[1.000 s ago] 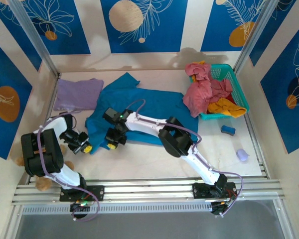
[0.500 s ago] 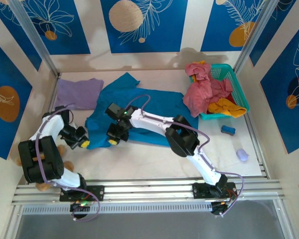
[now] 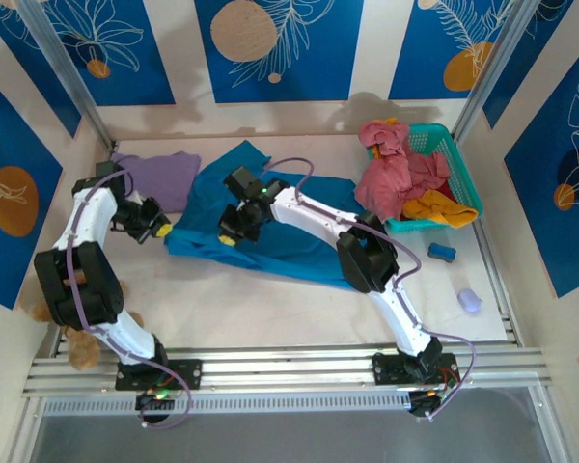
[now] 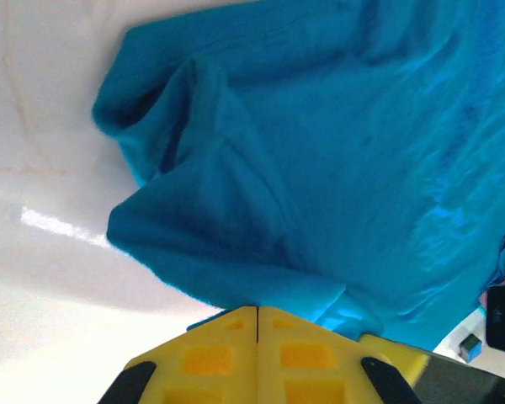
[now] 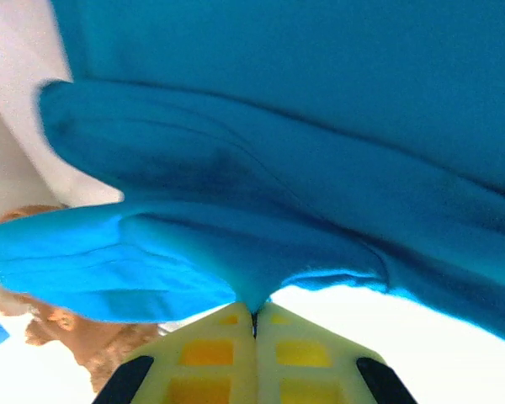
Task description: Fold and stack the t-shirts
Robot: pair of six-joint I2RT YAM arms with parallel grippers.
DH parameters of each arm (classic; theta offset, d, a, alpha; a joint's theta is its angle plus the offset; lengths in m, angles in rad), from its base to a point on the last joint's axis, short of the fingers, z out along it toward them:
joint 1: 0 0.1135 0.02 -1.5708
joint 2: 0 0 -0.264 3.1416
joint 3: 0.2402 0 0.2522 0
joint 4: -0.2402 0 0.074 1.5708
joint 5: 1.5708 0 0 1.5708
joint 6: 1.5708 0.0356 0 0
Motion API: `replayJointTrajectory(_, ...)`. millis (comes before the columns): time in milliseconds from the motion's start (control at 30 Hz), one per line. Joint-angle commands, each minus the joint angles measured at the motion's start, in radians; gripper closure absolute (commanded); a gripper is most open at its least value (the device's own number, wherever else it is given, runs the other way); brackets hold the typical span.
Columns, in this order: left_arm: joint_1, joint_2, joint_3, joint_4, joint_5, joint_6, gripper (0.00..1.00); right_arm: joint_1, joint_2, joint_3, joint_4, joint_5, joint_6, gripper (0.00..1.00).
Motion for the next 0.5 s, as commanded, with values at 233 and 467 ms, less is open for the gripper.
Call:
replayJointTrajectory(233,-0.077,0.247,0.333,-0.044,0.044,0.001,1.0,-0.102,0.077,0.089,0.004,-0.108,-0.033,1.0)
replayJointTrajectory(467,-0.131,0.423,0.584,-0.151,0.032,0.07,1.0,-0.143,0.098,0.086,0.041,-0.142,-0.024,1.0)
